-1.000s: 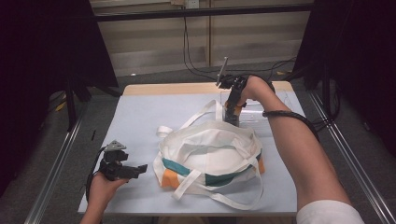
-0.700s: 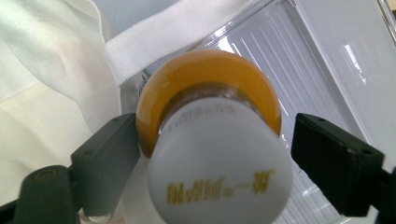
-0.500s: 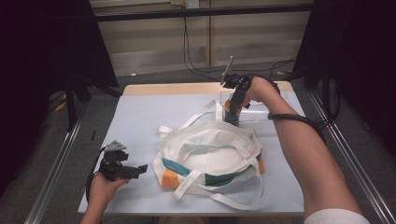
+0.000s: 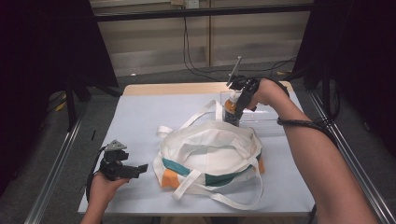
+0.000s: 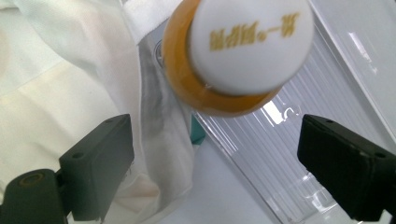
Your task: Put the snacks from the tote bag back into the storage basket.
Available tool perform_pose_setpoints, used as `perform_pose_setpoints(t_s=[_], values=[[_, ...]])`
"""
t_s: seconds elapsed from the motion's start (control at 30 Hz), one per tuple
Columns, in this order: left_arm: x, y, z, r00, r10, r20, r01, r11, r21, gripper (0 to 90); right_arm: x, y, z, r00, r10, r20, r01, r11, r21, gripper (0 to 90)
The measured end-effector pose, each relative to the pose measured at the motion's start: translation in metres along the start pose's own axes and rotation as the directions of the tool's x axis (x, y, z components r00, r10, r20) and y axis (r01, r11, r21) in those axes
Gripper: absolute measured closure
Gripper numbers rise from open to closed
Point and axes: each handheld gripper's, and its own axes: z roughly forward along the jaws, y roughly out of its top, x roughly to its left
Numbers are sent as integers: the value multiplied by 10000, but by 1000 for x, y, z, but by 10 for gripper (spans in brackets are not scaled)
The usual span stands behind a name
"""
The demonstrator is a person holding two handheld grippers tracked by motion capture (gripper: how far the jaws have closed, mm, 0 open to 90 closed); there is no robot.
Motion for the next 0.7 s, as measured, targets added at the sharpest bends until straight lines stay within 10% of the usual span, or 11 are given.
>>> perform_pose_setpoints(t_s=[0.7], values=[[-2, 3, 1, 10000, -38, 72, 39, 9999, -116, 27, 20, -31, -18, 10000, 27, -80, -28, 9999, -151, 101]])
